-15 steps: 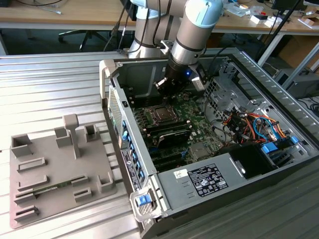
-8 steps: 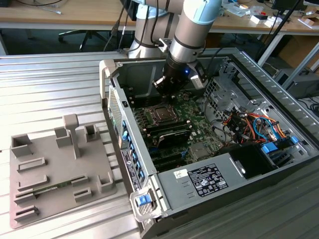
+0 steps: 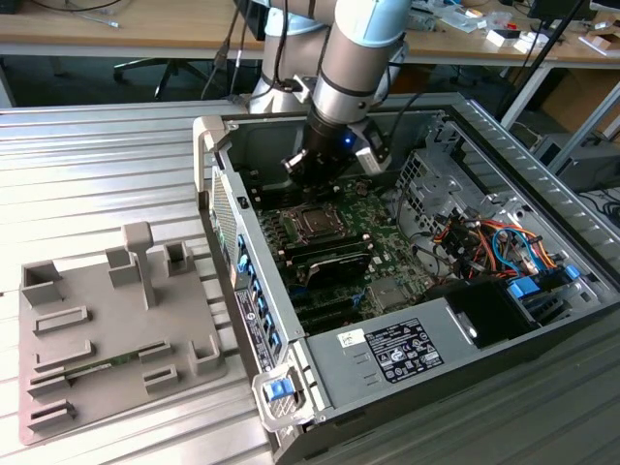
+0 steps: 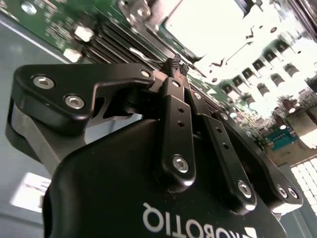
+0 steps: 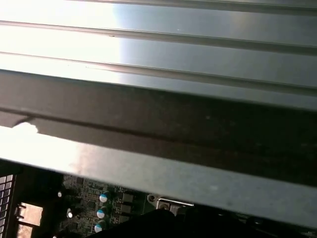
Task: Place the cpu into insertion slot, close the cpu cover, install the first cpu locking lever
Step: 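Install the first cpu locking lever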
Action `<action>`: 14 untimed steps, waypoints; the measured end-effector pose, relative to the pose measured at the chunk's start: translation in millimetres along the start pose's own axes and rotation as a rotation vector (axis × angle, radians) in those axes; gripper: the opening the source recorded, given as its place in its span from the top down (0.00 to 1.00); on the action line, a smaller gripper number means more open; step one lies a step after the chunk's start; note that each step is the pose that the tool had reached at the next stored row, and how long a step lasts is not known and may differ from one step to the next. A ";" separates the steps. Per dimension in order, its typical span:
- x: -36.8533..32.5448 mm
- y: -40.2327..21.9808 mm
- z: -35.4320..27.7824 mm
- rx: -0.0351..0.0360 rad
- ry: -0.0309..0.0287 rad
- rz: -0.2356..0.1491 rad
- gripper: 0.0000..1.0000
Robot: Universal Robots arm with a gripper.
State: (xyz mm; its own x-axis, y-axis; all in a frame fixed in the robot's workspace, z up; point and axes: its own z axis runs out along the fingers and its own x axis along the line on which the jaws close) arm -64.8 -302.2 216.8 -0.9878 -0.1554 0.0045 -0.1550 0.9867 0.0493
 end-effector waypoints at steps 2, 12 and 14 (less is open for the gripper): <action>7.1 1.1 0.1 0.0003 -0.0034 0.000 0.89; 18.4 3.4 0.3 0.0010 -0.0072 0.000 0.89; 18.2 4.8 0.3 0.0010 -0.0072 0.000 0.89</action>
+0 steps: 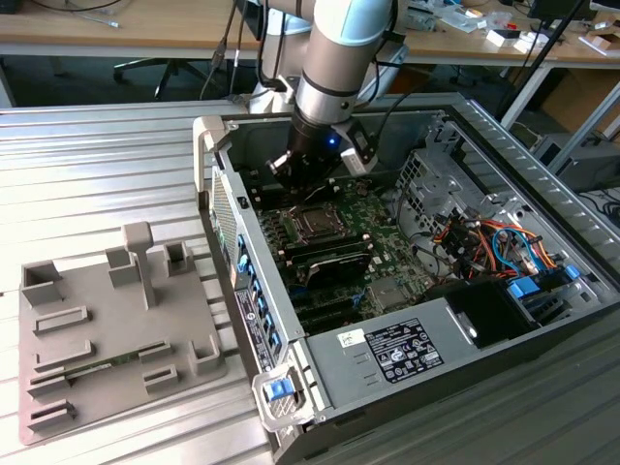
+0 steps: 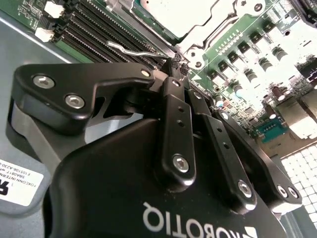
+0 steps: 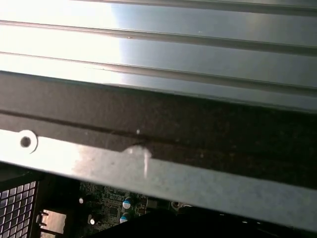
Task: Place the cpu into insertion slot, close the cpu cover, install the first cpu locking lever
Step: 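Install the first cpu locking lever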
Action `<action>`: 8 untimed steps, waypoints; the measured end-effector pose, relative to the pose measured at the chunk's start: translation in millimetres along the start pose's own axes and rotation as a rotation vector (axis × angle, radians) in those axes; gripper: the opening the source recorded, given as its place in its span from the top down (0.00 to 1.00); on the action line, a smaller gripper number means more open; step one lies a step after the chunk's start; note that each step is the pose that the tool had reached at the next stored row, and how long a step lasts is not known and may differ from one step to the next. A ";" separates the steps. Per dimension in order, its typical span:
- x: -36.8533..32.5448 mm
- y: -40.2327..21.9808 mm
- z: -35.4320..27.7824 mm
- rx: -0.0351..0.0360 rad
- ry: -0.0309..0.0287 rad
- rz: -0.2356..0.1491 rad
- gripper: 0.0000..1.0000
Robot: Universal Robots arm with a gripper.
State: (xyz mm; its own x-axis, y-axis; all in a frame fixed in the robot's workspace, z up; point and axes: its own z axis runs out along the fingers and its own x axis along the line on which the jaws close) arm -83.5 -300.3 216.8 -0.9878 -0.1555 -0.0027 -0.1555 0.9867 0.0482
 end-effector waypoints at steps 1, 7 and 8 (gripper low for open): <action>0.0 0.8 0.1 0.0000 -0.0001 0.000 0.89; 0.5 1.5 0.0 0.0000 0.0009 -0.018 0.89; 0.1 1.5 0.1 -0.0002 0.0012 -0.027 0.89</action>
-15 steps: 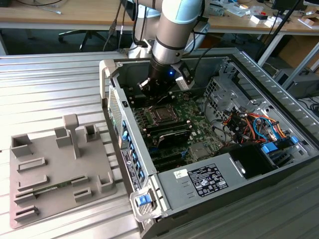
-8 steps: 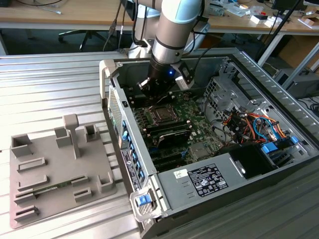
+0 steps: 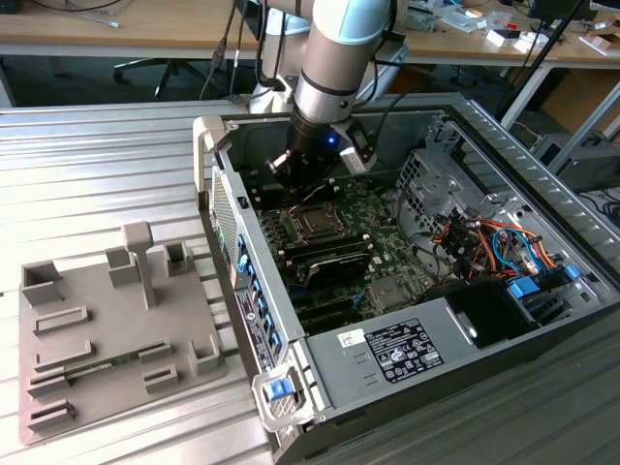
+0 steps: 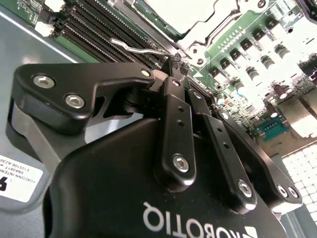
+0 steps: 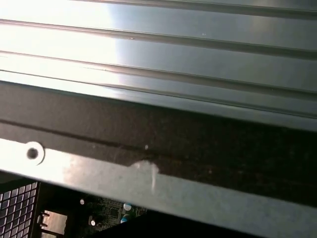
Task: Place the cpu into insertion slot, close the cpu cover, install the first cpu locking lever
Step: 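Install the first cpu locking lever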
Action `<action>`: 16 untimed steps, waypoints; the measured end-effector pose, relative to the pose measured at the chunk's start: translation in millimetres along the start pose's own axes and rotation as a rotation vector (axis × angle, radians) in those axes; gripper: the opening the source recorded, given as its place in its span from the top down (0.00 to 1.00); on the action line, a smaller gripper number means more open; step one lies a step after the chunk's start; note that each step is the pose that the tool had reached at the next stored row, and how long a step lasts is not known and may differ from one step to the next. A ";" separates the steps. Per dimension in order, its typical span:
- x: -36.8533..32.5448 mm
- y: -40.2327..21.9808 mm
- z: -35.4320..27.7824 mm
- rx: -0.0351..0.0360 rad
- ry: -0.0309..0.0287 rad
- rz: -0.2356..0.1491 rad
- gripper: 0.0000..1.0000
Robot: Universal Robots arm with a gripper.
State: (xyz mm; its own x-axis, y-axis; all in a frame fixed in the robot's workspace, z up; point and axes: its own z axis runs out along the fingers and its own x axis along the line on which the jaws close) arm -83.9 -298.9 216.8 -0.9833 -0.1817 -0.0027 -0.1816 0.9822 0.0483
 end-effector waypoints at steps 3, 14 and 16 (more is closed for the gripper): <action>-6.1 -1.1 -0.1 -0.0005 0.0026 -0.026 0.89; -29.0 -5.7 0.1 -0.0025 0.0128 -0.035 0.89; -32.0 -6.7 0.1 -0.0027 0.0146 -0.035 0.89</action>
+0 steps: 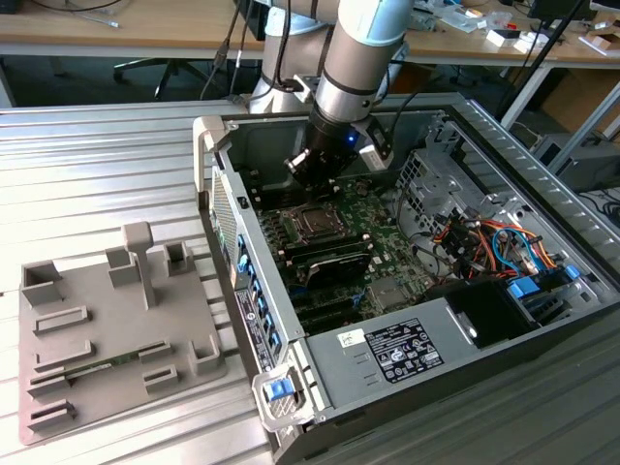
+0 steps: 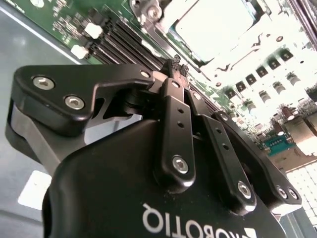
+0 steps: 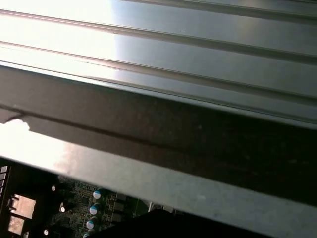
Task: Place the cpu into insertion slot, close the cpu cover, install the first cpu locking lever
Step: 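Install the first cpu locking lever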
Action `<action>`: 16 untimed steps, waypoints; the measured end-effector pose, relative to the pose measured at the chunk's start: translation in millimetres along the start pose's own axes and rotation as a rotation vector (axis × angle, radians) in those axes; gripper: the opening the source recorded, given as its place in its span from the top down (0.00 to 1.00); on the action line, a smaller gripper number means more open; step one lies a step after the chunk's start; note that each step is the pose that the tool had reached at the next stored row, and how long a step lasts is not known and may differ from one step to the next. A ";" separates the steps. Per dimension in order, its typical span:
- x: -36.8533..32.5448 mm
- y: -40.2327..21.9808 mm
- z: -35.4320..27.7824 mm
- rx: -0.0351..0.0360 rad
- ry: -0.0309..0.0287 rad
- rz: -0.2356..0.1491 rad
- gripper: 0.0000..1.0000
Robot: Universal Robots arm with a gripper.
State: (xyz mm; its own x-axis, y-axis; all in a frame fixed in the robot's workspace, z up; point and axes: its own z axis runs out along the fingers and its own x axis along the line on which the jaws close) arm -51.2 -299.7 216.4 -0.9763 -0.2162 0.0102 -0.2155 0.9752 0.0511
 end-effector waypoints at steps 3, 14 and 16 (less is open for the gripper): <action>-5.0 -1.6 0.2 -0.0005 0.0021 0.000 0.89; -15.6 -6.9 2.5 -0.0015 0.0065 0.000 0.89; -15.4 -7.9 4.4 -0.0016 0.0067 0.000 0.89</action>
State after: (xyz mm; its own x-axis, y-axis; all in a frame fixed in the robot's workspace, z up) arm -34.5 -303.8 211.4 -0.9762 -0.2162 0.0169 -0.2151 0.9752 0.0527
